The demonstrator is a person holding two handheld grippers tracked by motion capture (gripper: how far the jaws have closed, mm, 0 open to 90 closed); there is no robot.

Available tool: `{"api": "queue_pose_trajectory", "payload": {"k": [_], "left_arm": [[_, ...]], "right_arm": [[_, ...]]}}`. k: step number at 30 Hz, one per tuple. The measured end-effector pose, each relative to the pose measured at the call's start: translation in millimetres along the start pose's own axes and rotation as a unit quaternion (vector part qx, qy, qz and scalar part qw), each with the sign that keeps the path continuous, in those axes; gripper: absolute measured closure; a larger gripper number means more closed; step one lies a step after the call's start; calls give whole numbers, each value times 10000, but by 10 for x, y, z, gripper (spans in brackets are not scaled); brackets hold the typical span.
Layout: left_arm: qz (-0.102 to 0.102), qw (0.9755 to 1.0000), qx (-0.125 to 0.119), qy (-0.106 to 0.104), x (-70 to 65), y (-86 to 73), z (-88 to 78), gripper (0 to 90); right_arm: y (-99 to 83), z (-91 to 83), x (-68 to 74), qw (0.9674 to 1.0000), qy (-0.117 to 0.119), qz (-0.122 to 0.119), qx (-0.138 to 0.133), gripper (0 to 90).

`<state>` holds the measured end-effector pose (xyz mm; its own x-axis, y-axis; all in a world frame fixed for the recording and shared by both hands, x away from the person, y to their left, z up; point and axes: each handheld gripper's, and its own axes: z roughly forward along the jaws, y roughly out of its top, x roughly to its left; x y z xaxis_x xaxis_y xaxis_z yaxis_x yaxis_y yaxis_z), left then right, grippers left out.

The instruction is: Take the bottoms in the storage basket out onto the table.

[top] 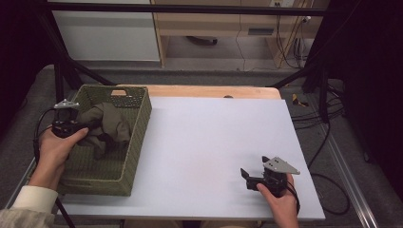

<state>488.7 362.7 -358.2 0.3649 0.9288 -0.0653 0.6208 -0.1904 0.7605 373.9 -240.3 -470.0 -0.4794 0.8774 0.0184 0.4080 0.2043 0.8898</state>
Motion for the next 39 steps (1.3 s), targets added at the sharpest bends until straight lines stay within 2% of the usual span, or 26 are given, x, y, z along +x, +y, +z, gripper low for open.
{"api": "queue_pose_trajectory", "payload": {"k": [5, 39], "left_arm": [[-57, 10000, -63, -20, -11, 12, -15, 664], [-24, 9999, -141, -78, -78, 48, -32, 663]], "right_arm": [[1, -5, -4, 10000, -8, -6, -30, 62], [0, 0, 1, 10000, 3, -7, -19, 62]]}}
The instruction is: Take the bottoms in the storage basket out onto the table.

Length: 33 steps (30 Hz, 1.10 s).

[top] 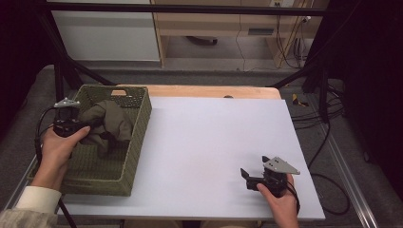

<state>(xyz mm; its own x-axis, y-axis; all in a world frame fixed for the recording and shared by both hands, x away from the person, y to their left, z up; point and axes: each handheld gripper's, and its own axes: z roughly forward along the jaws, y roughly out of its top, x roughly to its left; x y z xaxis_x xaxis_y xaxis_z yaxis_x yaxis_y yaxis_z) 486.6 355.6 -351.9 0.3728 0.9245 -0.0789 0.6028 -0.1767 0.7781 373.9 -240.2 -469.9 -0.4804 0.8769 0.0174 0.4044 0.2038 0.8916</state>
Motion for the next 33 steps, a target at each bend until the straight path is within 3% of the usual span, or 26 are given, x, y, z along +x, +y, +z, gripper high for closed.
{"api": "queue_pose_trajectory", "payload": {"k": [16, 33], "left_arm": [[110, 9999, -127, -9, -42, 72, -118, 663], [44, 9991, -410, -33, -54, 157, -280, 663]], "right_arm": [[3, -4, 3, 10000, -3, 11, -13, 62], [4, -5, 2, 10000, -15, -9, -38, 62]]}}
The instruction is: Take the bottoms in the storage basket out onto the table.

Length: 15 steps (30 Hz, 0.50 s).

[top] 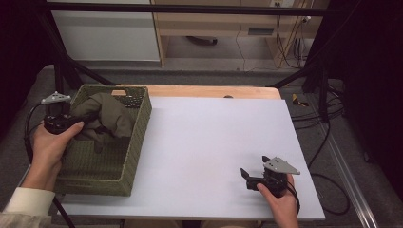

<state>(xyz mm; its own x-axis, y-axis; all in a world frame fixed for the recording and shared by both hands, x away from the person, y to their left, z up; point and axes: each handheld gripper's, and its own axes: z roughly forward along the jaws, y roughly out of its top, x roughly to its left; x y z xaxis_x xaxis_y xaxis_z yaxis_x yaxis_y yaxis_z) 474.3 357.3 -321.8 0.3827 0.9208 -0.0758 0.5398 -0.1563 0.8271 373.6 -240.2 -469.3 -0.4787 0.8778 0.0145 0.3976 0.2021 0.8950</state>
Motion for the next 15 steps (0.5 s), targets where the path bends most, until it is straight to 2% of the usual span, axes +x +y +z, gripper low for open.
{"api": "queue_pose_trajectory", "payload": {"k": [15], "left_arm": [[-28, 9999, -146, -43, -15, 25, -75, 662]], "right_arm": [[1, 0, -1, 10000, 13, -3, 11, 60]]}}
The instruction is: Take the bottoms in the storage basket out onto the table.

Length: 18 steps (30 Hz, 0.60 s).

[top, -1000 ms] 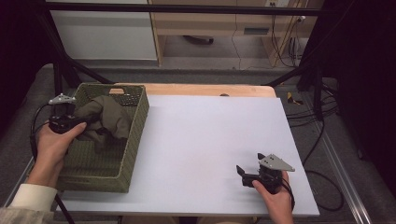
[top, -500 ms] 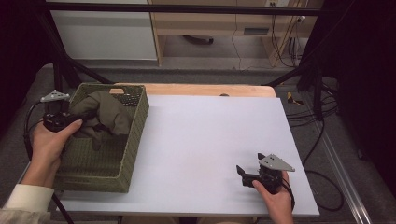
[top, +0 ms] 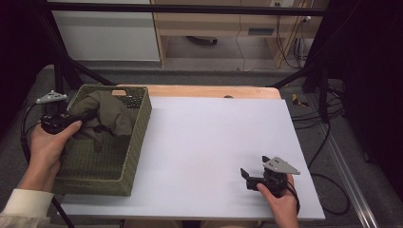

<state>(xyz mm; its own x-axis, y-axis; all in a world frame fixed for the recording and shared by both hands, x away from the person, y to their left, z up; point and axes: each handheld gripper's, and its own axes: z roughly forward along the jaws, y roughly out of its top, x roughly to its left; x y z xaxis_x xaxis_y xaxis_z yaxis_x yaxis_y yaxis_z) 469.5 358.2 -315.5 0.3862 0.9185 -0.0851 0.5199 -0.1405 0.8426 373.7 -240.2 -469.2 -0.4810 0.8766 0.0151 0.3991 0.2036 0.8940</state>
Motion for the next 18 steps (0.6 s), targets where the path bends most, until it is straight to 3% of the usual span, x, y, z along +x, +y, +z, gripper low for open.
{"api": "queue_pose_trajectory", "payload": {"k": [18], "left_arm": [[-4, 9999, -151, -20, -29, 32, -71, 662]], "right_arm": [[0, -1, 1, 10000, 5, 6, 6, 57]]}}
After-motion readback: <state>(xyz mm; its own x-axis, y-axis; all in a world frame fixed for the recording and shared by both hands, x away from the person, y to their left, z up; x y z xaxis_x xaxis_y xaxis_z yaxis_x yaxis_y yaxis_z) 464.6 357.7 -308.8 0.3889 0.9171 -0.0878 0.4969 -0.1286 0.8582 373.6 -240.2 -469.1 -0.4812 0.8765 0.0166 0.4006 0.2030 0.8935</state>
